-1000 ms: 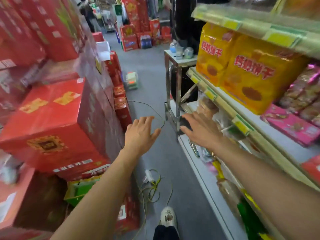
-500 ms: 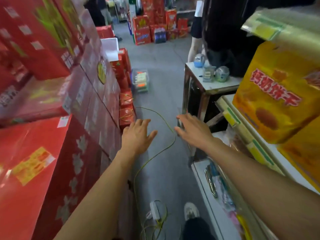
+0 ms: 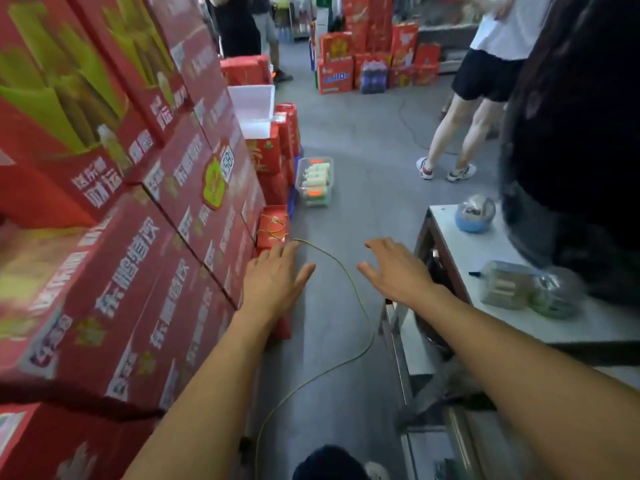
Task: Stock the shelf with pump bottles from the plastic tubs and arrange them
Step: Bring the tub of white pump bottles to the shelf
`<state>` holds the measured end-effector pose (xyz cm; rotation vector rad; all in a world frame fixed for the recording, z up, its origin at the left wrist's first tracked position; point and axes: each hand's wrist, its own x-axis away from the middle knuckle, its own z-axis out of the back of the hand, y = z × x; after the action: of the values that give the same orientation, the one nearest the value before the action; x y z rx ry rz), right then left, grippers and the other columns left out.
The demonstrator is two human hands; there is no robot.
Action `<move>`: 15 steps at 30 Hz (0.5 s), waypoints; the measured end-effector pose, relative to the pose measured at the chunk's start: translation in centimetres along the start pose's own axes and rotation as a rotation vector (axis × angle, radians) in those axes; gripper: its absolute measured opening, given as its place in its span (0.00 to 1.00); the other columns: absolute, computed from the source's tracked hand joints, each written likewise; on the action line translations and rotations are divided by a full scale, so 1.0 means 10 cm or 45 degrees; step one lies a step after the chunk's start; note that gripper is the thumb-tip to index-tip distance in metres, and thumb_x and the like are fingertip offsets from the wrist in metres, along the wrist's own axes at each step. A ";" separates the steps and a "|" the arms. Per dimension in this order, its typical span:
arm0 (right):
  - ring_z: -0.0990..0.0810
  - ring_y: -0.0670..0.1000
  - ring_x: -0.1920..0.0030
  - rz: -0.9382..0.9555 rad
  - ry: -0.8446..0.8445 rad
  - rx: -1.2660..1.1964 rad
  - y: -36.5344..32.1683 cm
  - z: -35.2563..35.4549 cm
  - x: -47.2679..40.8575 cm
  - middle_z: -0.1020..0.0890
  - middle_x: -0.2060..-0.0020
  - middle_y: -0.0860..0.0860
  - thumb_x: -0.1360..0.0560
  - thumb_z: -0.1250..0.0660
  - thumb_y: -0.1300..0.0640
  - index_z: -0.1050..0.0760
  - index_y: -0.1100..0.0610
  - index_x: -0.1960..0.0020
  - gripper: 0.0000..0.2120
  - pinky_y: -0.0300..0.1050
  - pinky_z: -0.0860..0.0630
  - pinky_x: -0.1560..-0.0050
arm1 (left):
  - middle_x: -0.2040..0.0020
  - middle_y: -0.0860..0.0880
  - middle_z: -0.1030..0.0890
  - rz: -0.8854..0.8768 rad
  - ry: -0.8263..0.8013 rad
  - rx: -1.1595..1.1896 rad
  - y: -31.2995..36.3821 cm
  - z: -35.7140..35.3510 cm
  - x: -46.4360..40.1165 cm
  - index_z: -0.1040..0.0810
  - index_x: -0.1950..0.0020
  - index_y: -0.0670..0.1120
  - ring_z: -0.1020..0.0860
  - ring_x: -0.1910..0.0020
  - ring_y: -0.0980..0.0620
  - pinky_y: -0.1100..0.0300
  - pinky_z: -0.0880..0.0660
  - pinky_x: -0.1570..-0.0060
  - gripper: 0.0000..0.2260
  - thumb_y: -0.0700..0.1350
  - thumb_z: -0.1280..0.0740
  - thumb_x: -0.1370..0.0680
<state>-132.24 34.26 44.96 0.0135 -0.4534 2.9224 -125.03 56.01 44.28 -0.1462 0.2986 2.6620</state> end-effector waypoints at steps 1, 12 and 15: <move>0.30 0.59 0.35 0.004 -0.008 -0.005 0.02 0.02 -0.18 0.30 0.34 0.55 0.21 0.42 0.43 0.35 0.54 0.29 0.24 0.55 0.28 0.40 | 0.36 0.47 0.25 0.006 -0.006 0.002 -0.02 -0.03 -0.14 0.31 0.29 0.51 0.26 0.37 0.43 0.49 0.30 0.43 0.24 0.61 0.40 0.21; 0.29 0.58 0.35 -0.003 0.038 0.163 0.16 0.02 -2.24 0.29 0.35 0.54 0.23 0.39 0.44 0.36 0.52 0.28 0.26 0.54 0.30 0.40 | 0.37 0.47 0.26 0.004 -0.022 0.003 -0.40 -0.42 -2.14 0.31 0.30 0.50 0.28 0.35 0.45 0.49 0.31 0.41 0.25 0.61 0.38 0.23; 0.29 0.57 0.34 -0.062 0.036 0.156 0.23 -0.03 -2.97 0.28 0.34 0.53 0.23 0.39 0.44 0.36 0.51 0.28 0.25 0.53 0.30 0.39 | 0.35 0.47 0.26 0.000 -0.051 0.039 -0.69 -0.57 -2.88 0.31 0.29 0.50 0.27 0.35 0.45 0.49 0.31 0.40 0.26 0.62 0.38 0.23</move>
<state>-103.49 26.90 42.89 -0.0003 -0.2656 2.8940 -95.94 48.40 41.79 -0.0835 0.3262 2.6552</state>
